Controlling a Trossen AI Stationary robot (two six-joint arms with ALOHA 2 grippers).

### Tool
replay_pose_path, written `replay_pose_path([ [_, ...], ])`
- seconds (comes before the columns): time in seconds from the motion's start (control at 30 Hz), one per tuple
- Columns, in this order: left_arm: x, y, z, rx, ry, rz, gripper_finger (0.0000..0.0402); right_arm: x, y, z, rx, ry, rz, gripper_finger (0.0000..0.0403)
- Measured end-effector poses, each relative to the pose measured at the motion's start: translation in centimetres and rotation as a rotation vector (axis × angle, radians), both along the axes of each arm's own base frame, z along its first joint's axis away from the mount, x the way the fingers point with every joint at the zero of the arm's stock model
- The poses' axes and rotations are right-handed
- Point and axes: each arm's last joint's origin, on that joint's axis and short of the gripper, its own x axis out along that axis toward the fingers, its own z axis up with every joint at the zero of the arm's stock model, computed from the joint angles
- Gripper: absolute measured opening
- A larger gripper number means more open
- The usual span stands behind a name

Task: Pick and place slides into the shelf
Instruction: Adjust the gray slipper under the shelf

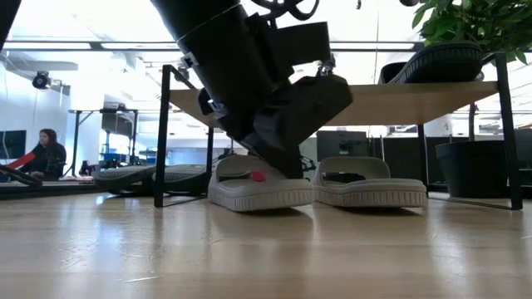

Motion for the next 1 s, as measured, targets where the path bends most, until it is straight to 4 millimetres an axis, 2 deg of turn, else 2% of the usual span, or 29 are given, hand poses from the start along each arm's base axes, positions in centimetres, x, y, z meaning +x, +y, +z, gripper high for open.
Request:
replay_pose_path([
  [0.23, -1.2, -0.2, -1.1, 0.026, 0.084, -0.010, 0.0000, 0.0, 0.0, 0.0, 0.000, 0.000, 0.000, 0.0008],
  [0.4, -2.5, 0.3, -1.8, 0.029, 0.148, 0.056, 0.0000, 0.0, 0.0, 0.0, 0.000, 0.000, 0.000, 0.0008],
  [1.0, -1.7, 1.5, -0.8, 0.125, 0.140, 0.070, 0.0000, 0.0, 0.0, 0.0, -0.002, 0.006, 0.016, 0.0008],
])
